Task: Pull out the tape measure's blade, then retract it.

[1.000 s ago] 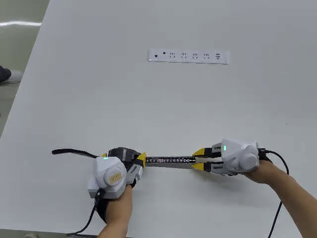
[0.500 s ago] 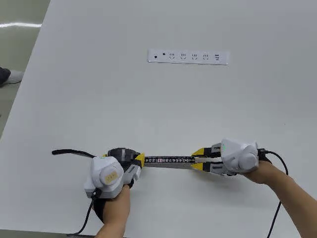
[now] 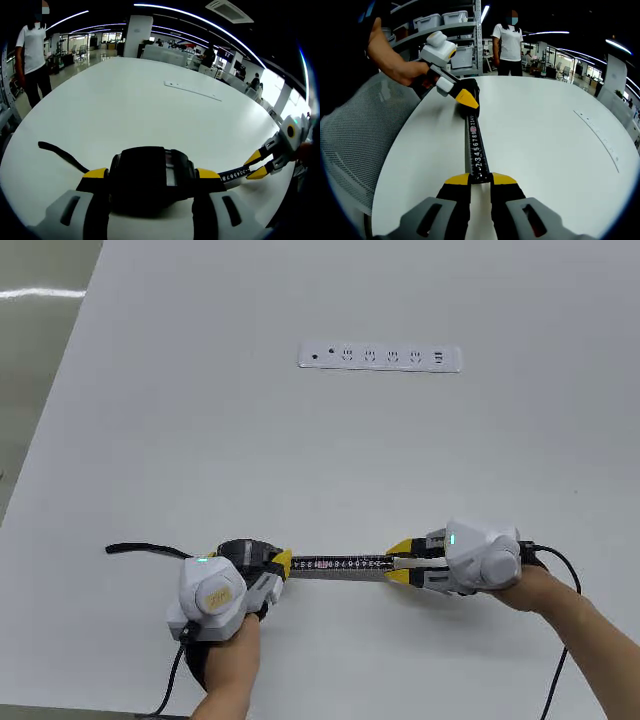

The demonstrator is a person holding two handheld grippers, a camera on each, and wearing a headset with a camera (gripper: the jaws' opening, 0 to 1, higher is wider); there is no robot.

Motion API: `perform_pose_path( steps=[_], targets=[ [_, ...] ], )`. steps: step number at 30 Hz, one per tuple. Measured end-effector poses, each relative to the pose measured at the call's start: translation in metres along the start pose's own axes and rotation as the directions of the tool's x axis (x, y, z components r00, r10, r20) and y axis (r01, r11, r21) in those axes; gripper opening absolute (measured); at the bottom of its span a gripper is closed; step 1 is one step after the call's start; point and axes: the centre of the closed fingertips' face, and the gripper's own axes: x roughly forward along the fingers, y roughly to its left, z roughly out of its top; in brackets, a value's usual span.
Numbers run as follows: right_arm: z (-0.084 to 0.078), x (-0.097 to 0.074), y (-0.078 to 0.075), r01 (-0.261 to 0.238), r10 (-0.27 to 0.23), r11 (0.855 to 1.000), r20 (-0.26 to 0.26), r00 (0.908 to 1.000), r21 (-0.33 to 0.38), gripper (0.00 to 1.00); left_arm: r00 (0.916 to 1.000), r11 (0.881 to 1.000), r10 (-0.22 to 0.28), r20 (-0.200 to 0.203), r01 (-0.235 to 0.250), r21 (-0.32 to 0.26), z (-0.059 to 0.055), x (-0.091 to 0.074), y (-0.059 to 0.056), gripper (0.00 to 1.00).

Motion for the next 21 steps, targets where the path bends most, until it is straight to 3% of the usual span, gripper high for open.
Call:
perform_pose_path(
  steps=[21],
  targets=[
    [0.0057,0.0057,0.0009,-0.014,0.014,1.0,0.005,0.9999,-0.007,0.12,0.9999,1.0,-0.015,0.0,0.015,-0.019,0.0014,-0.0002,0.0005,0.64]
  ],
)
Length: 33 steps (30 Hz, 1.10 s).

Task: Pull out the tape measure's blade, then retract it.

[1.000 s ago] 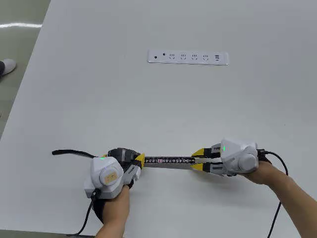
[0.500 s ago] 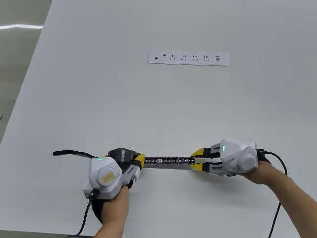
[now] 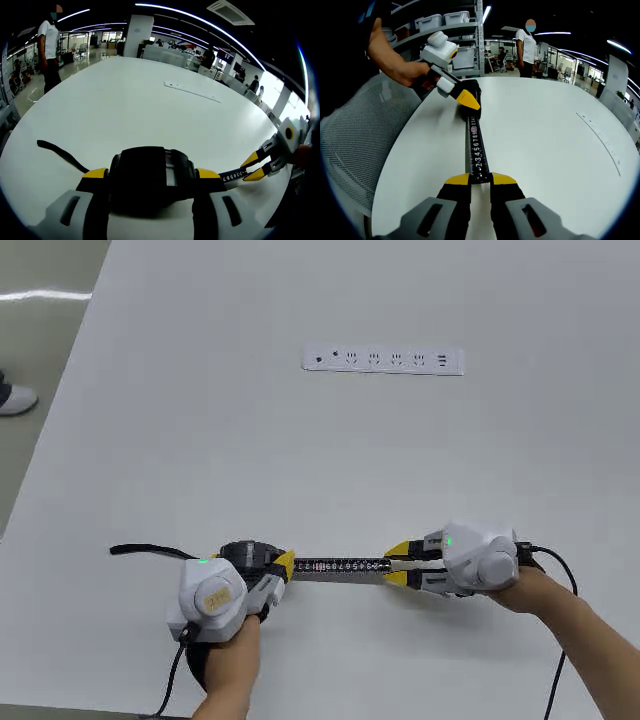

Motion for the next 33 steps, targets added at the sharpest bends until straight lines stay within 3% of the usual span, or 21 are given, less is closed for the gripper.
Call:
perform_pose_path(
  steps=[33],
  targets=[
    [0.015,0.019,0.002,-0.012,0.012,1.0,0.015,0.9998,0.0,0.12,1.0,1.0,-0.008,-0.002,0.008,-0.008,0.002,0.0,0.0,0.65]
  ],
)
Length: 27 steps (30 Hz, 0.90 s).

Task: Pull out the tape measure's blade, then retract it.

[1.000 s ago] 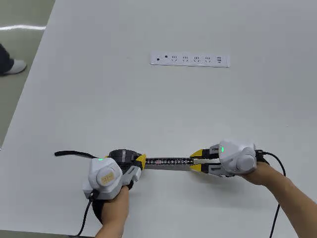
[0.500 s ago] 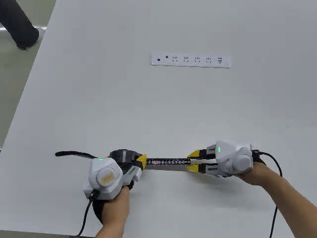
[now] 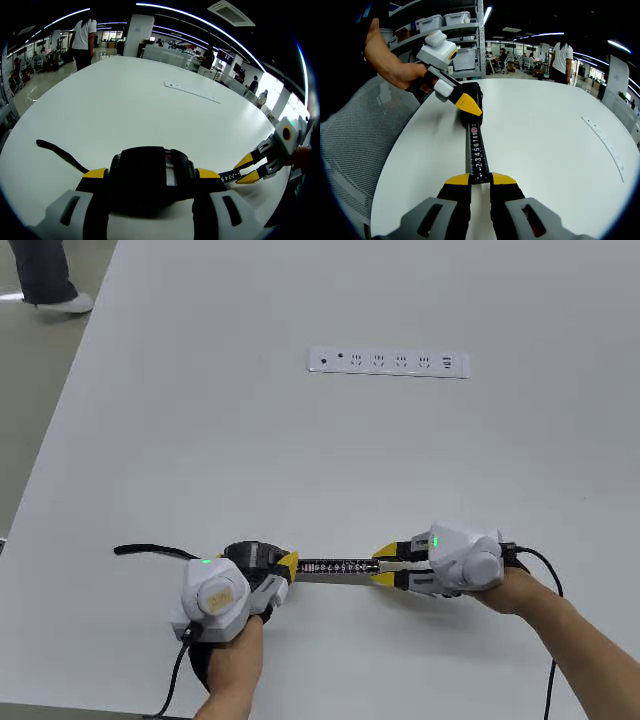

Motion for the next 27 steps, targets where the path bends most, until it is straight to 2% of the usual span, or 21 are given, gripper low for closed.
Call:
perform_pose_path(
  steps=[27],
  targets=[
    [0.012,0.017,0.001,-0.013,0.013,1.0,0.014,0.9998,0.001,0.12,1.0,1.0,-0.008,0.003,0.008,-0.01,0.0,0.0,0.001,0.65]
  ],
)
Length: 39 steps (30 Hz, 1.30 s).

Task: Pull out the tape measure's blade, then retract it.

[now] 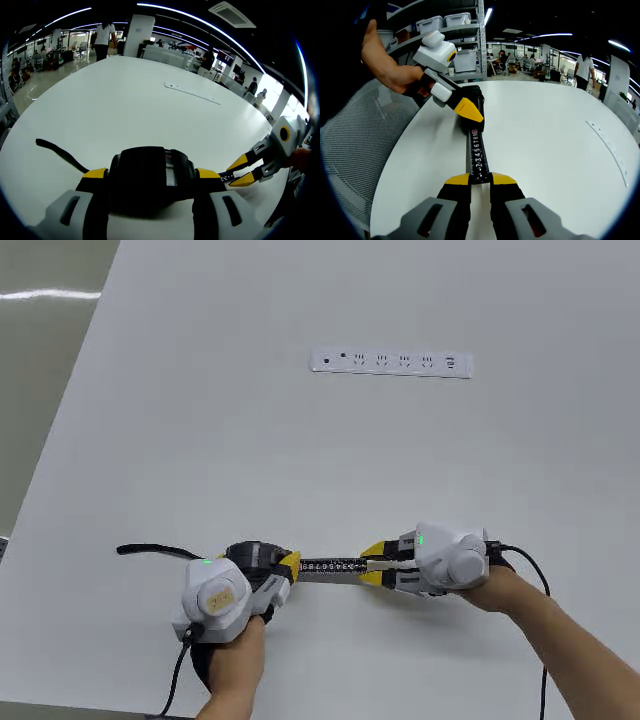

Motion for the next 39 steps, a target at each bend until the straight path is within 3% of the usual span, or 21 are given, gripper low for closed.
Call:
perform_pose_path(
  steps=[39],
  targets=[
    [0.018,0.032,0.005,-0.025,0.025,1.0,0.028,0.9993,0.003,0.12,1.0,1.0,-0.009,-0.001,0.009,-0.006,0.001,0.0,0.0,0.65]
  ],
)
